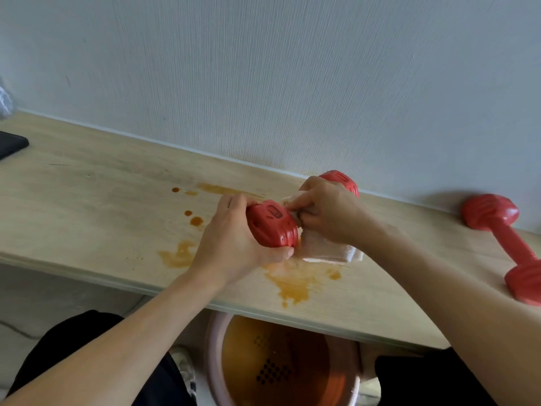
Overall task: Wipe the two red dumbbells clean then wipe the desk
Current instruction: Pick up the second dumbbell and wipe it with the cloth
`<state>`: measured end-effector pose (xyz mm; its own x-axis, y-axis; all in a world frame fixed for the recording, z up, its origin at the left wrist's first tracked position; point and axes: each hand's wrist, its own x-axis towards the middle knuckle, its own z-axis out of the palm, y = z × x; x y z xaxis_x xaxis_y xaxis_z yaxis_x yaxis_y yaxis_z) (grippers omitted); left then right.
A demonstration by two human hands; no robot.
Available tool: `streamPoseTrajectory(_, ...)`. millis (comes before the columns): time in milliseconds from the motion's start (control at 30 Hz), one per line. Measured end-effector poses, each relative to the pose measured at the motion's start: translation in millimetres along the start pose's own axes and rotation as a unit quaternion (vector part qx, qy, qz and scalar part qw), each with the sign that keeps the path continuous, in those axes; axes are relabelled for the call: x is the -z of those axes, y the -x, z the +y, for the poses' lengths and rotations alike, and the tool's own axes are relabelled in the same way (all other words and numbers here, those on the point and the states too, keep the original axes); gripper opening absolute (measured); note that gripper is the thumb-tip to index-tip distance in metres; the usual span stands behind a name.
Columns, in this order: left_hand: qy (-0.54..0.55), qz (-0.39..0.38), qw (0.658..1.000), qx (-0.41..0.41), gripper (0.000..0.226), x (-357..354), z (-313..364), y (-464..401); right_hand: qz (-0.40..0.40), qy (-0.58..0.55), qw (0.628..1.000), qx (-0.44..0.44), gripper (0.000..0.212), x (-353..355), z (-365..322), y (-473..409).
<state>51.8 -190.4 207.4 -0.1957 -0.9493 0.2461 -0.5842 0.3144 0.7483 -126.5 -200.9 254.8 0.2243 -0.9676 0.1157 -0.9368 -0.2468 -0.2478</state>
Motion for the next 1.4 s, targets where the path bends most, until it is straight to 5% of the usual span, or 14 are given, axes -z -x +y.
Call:
streamPoseTrajectory(167, 0.007, -0.005, 1.000, -0.003, 0.078, -2, 1, -1, 0.040, 0.082, 0.993, -0.081, 0.020, 7, 24, -11)
streamPoseTrajectory(400, -0.009, 0.005, 1.000, 0.009, 0.082, -3, 2, -2, 0.032, 0.015, 0.999, 0.025, 0.030, -12, -4, 11)
streamPoseTrajectory(767, 0.014, -0.008, 1.000, 0.013, 0.082, -3, 2, -4, 0.034, 0.119, 0.991, -0.041, 0.024, 0, 31, -10)
streamPoseTrajectory(1067, 0.062, 0.007, 0.995, 0.080, 0.082, -2, -3, -14, 0.007, -0.055, 0.998, -0.008, 0.030, -5, -2, -3)
streamPoseTrajectory(1400, 0.101, -0.037, 0.989, 0.101, 0.071, -4, -8, -14, 0.034, 0.086, 0.993, -0.068, 0.024, 4, 24, -30)
